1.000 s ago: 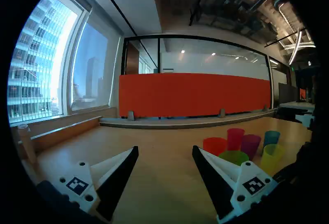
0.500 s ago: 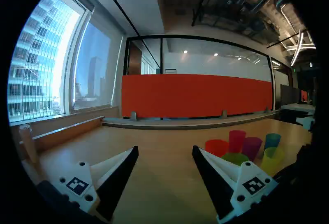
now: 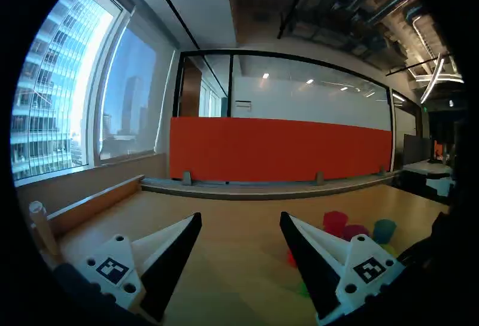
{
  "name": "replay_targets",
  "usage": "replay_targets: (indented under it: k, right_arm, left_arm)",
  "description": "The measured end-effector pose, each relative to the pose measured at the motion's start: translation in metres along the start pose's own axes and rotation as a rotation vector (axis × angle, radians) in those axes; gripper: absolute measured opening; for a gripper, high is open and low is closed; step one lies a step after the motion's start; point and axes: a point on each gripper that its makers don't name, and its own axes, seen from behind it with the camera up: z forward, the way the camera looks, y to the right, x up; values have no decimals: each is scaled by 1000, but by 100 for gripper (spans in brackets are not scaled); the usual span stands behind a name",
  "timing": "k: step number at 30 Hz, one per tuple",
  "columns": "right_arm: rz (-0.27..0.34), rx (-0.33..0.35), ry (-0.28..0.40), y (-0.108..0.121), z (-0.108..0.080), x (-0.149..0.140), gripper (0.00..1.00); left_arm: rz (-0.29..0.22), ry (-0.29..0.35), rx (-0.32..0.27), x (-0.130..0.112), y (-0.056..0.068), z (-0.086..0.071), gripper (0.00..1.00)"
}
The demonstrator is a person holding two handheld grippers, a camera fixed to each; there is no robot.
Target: Pour water
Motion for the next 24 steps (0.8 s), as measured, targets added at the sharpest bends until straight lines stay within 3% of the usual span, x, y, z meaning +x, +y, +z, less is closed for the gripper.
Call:
replay_targets:
  k: [9,16,24]
  right_arm:
    - [-2,47,-8,-5,5,58,100]
    - [8,75,5,-7,5,105,100]
    - [24,85,-4,-4,8,128,100]
  left_arm:
    - [20,23,-40,60,6,7,97]
    - [69,34,-55,105,6,11,97]
    - [72,33,-123,140,21,13,97]
